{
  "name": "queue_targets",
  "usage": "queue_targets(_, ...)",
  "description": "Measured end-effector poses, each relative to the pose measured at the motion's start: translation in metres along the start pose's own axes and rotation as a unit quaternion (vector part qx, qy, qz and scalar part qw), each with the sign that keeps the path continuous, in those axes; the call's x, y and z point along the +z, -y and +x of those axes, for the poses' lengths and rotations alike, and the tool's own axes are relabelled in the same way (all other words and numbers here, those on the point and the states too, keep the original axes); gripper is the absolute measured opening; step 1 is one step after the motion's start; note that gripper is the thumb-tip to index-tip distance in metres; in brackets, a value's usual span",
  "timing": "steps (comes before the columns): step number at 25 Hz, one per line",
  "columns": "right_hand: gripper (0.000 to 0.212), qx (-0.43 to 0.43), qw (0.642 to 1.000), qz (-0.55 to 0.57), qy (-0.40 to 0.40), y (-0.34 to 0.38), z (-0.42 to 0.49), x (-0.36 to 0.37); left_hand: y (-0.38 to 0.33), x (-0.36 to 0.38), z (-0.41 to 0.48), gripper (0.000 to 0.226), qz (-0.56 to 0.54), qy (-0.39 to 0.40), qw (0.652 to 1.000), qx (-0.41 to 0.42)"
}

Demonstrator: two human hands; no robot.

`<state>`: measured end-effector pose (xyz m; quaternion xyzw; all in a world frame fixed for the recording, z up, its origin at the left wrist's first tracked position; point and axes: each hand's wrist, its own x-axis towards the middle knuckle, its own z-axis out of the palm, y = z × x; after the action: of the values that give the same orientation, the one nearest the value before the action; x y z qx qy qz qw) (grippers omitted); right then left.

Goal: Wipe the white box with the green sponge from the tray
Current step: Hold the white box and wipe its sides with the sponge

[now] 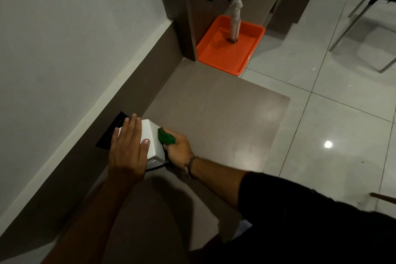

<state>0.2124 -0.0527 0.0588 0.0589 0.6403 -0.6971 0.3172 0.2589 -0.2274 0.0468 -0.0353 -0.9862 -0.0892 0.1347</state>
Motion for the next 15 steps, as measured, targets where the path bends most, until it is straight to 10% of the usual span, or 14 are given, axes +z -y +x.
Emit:
queue_targets(6, 0.049, -0.094, 0.995, -0.004, 0.012, -0.007, -0.020, 0.009, 0.007, 0.008, 0.000, 0.056, 0.053, -0.021, 0.998, 0.023)
queue_targets(15, 0.027, 0.124, 0.991, -0.005, -0.042, 0.038, 0.041, 0.004, 0.003, 0.007, 0.004, 0.061, 0.001, -0.015, 1.000, -0.025)
